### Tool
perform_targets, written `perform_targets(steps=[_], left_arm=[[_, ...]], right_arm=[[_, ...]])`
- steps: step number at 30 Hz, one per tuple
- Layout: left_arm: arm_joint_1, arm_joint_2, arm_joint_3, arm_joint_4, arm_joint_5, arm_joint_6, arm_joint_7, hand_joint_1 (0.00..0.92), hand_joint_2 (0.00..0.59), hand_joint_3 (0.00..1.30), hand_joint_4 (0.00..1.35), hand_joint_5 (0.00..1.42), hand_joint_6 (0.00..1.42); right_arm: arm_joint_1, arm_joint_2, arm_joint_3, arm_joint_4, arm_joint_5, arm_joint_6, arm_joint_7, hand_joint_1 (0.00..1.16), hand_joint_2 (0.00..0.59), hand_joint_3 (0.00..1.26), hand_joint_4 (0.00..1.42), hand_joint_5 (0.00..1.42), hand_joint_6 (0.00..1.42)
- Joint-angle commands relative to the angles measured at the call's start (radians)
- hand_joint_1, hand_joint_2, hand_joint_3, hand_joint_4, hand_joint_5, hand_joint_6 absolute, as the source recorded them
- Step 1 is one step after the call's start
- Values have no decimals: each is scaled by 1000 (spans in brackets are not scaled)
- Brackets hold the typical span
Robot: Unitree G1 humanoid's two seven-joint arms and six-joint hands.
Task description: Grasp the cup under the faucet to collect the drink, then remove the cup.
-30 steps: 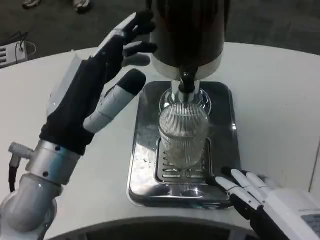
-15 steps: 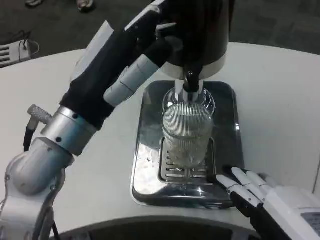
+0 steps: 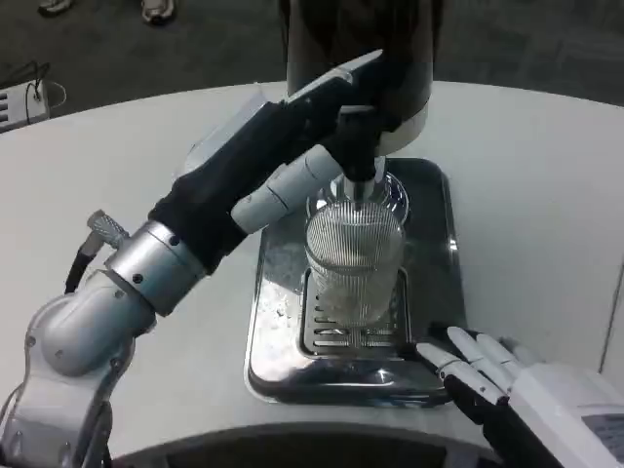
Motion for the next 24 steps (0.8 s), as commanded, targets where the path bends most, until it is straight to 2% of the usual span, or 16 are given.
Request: perform_targets(steps=[1, 17, 19, 20, 24], left_arm=[[0, 7, -13, 53, 28, -17, -18, 0, 65, 162, 109, 249, 309], [-56, 51, -108, 141, 168, -112, -52, 0, 46, 123, 51, 179, 243], [-59, 55, -116, 144, 178, -124, -57, 0, 34, 121, 45, 169, 224], [-61, 60, -123, 145, 186, -133, -60, 0, 28, 121, 37, 164, 212], [-63, 72, -141, 154, 206, -159, -66, 0, 1, 121, 33, 154, 190]], right_arm=[[-3, -8, -5, 1, 16, 7, 3, 512, 483, 120, 0, 15, 0], [25, -9, -35, -9, 57, 18, 1, 502, 488, 124, 0, 15, 0], [28, -6, -39, -10, 65, 23, 1, 499, 488, 64, 0, 22, 0], [31, 2, -46, -7, 88, 36, -3, 495, 483, 13, 0, 25, 0], [28, 25, -79, 15, 193, 107, -2, 477, 436, 0, 0, 26, 0]])
